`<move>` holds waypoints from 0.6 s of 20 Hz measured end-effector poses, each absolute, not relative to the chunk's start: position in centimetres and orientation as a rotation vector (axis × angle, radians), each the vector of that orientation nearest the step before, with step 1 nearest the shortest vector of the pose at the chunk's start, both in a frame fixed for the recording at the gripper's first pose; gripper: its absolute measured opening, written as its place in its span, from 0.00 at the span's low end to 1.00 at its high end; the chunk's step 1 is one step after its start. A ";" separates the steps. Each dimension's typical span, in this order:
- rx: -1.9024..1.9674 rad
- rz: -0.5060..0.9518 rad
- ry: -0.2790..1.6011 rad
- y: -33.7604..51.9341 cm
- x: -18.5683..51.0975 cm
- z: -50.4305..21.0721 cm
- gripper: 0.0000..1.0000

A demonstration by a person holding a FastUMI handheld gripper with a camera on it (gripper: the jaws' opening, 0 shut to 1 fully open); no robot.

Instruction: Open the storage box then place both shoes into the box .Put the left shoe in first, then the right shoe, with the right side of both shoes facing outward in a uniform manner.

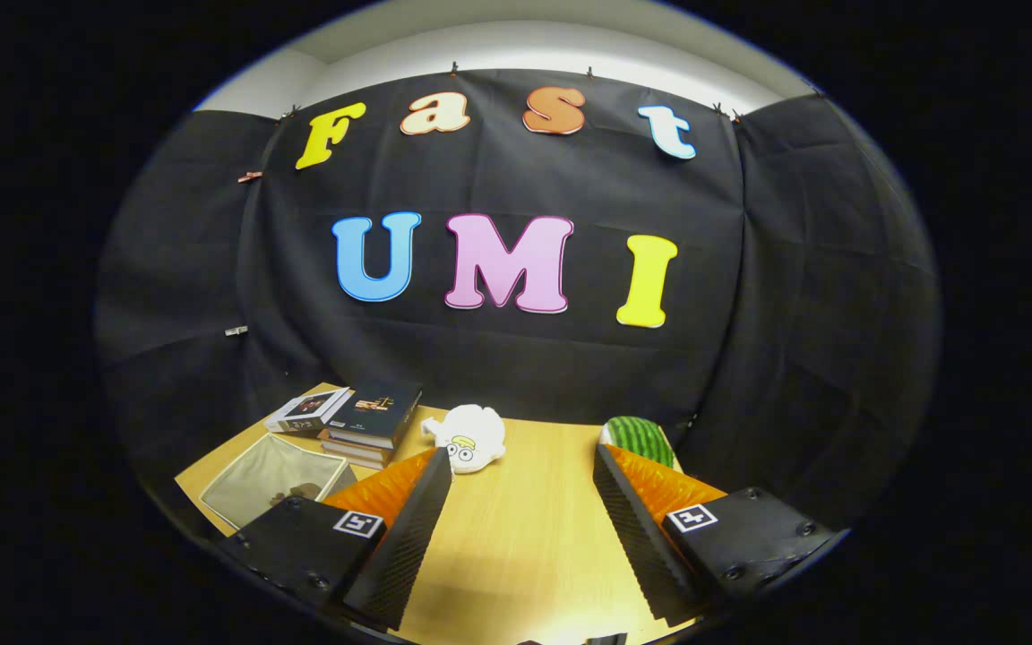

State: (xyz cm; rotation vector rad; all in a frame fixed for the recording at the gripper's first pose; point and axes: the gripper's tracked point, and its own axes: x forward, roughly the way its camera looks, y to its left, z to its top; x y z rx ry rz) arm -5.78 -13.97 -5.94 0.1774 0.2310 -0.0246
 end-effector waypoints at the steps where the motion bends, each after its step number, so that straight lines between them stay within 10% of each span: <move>1: 0.191 -0.018 0.218 -13.9 -6.3 -5.6 0.99; 12: 0.139 0.000 0.157 -14.5 -7.6 -5.5 0.98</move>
